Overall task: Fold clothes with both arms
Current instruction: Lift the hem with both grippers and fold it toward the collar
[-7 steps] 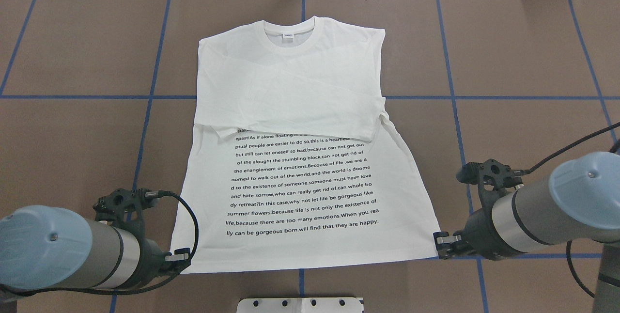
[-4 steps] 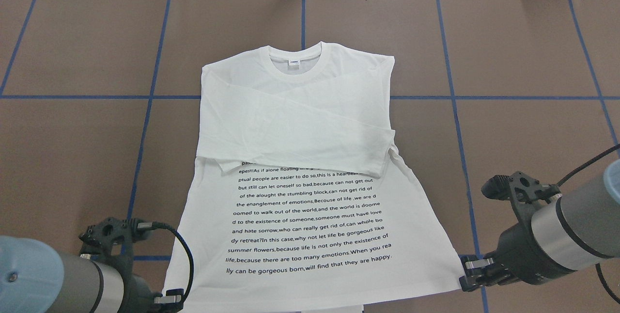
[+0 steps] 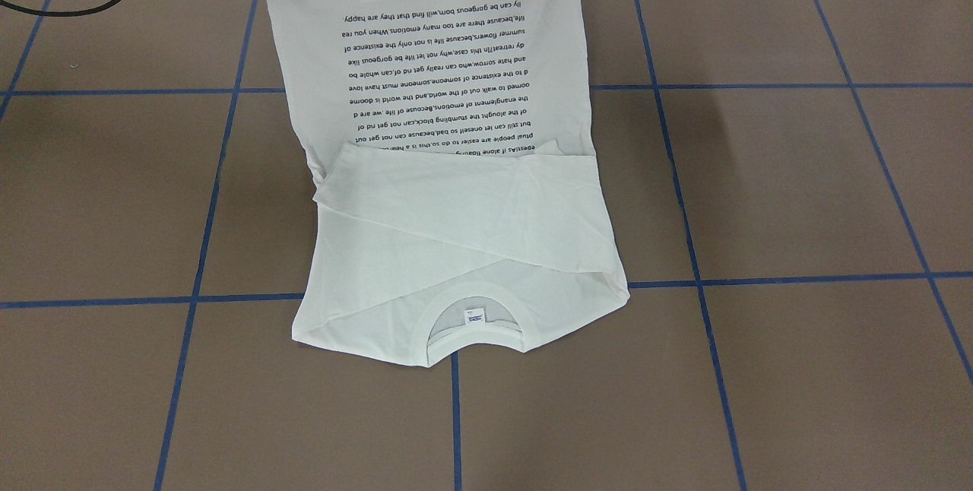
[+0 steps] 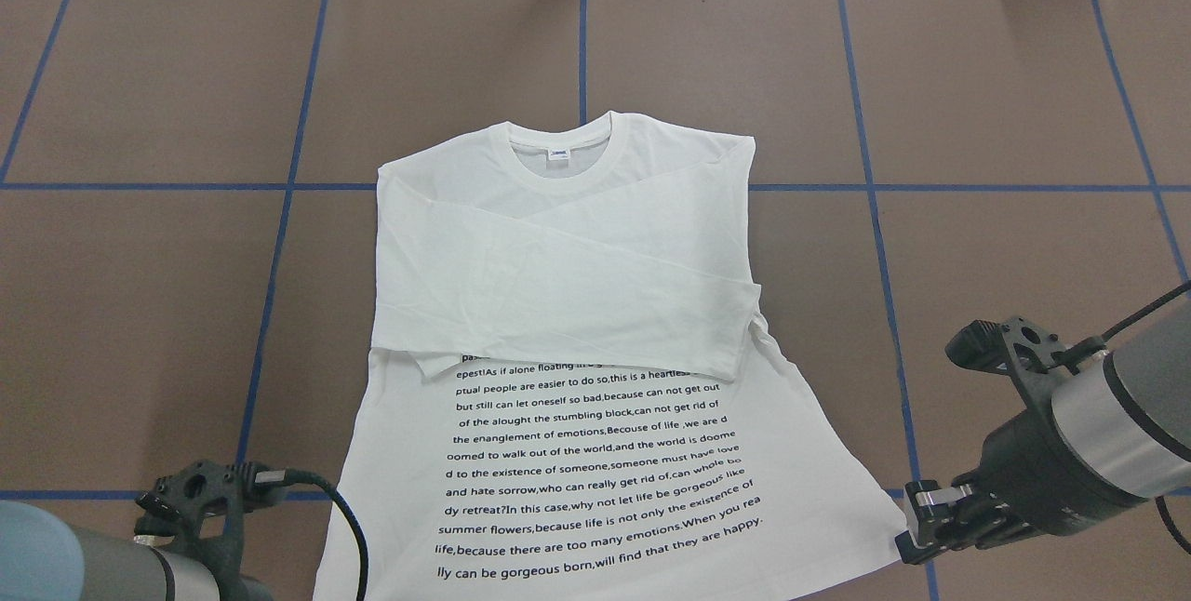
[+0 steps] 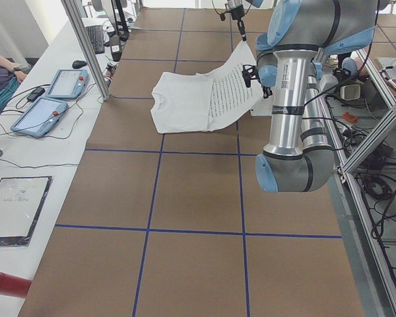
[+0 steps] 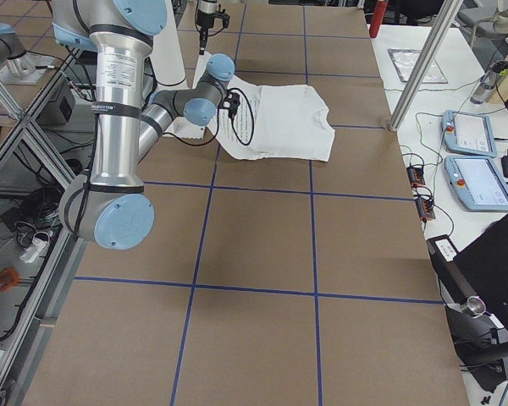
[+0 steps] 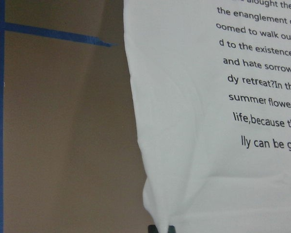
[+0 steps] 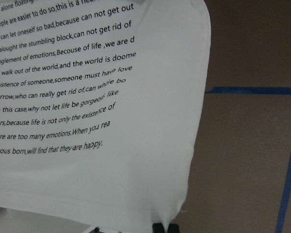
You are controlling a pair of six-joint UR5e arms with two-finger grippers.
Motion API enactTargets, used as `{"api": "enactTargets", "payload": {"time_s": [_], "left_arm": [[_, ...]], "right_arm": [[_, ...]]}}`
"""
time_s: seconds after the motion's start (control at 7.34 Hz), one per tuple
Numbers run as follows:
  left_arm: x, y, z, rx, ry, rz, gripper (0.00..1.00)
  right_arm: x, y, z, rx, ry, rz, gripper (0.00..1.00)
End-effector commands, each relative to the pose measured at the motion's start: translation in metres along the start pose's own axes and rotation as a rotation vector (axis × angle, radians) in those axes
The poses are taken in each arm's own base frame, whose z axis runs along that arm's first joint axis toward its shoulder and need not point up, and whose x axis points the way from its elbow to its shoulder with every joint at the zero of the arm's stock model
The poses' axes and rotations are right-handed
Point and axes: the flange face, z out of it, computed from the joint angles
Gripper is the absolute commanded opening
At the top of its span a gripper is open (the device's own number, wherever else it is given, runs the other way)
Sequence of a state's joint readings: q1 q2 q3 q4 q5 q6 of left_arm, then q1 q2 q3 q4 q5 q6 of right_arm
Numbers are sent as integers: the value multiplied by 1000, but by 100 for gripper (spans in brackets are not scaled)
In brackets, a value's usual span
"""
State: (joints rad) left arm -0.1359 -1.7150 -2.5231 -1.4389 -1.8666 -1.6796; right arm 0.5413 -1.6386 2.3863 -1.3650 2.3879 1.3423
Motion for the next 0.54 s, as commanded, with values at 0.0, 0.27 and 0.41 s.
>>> {"api": "enactTargets", "payload": {"time_s": [0.0,0.27,0.41], "left_arm": [[11,-60,-32,102,52,11,0],[11,-117,-33,157,23,1,0],[11,-141,-43,202,27,-19,0]], "right_arm": [[-20,-54,-8,87,-35,18,0],[-22,-83,-44,179,-68,4,0],[-19,-107,-65,238,-79,27,0]]}}
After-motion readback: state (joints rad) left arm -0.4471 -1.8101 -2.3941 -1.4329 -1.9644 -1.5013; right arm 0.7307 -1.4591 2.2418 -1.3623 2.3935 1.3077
